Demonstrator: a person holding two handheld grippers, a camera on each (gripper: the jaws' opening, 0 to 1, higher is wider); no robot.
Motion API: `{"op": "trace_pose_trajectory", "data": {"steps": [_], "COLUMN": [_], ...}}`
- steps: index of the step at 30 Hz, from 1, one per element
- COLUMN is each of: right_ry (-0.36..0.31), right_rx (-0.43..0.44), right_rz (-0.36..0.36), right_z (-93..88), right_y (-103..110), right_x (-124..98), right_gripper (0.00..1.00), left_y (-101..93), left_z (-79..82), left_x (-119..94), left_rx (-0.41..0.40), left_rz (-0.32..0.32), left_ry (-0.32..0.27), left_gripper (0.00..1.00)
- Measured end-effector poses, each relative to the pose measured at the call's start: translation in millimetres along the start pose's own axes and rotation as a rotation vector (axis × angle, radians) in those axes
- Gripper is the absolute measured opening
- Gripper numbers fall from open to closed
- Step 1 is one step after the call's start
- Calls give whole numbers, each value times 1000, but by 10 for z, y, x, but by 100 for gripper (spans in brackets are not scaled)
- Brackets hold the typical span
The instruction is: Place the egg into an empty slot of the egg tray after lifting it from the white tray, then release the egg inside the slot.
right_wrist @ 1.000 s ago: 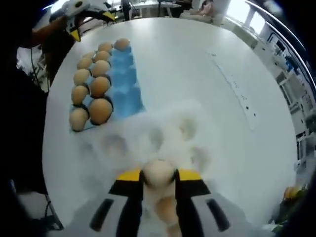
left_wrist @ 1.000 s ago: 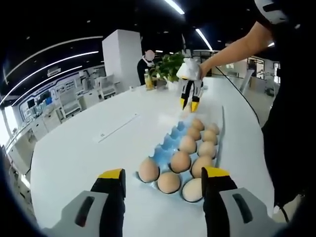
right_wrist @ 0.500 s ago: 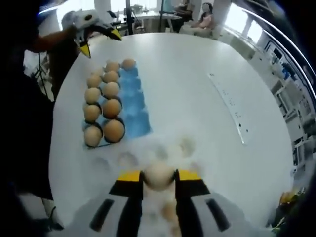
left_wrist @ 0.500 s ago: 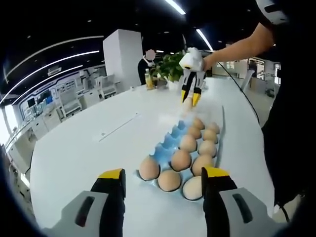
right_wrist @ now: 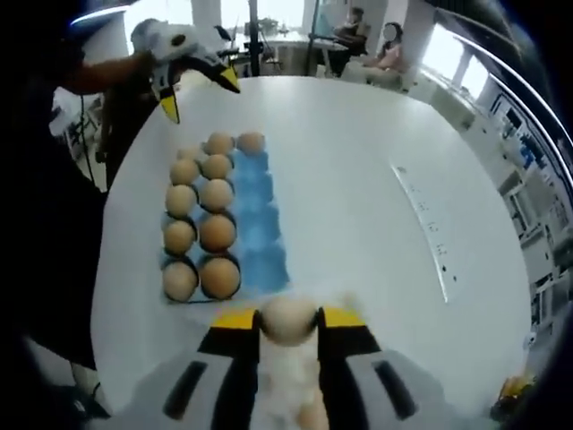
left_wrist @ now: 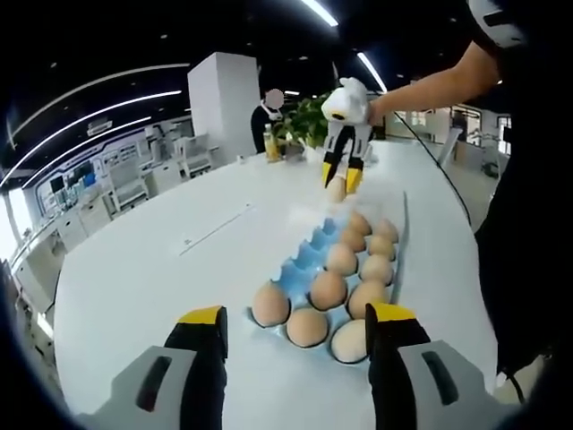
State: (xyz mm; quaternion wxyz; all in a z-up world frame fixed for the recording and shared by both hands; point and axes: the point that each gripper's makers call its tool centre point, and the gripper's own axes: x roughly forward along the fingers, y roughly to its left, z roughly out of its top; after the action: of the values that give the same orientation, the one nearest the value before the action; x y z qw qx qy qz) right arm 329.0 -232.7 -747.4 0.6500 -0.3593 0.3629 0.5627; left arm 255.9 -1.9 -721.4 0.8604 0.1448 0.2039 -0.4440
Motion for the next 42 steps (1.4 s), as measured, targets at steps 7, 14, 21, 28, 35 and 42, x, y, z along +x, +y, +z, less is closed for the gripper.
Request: {"op": "trace_pose_trajectory", "data": {"steps": [7, 14, 21, 28, 35, 42], "right_ry": [-26, -44, -55, -64, -76, -92], "right_rx": [-40, -78, -113, -152, -176, -203], "right_rz": [22, 57, 86, 106, 128, 157], "right_z": [229, 471, 656, 818, 982, 1160], "right_y": [34, 76, 149, 201, 254, 344], "right_x": [106, 229, 338, 440, 542, 693], "right_gripper": [24, 24, 25, 25, 25, 25], "left_y": [-9, 6, -2, 30, 28, 30], "left_z": [-24, -23, -33, -44, -46, -66], "left_x": [-8, -23, -27, -32, -38, -39], "left_rx": [-6, 0, 3, 6, 6, 6], "left_rz": [-5, 2, -3, 7, 7, 8], "left_ry": [6, 3, 5, 4, 3, 11], "left_gripper": [63, 63, 62, 62, 62, 63]}}
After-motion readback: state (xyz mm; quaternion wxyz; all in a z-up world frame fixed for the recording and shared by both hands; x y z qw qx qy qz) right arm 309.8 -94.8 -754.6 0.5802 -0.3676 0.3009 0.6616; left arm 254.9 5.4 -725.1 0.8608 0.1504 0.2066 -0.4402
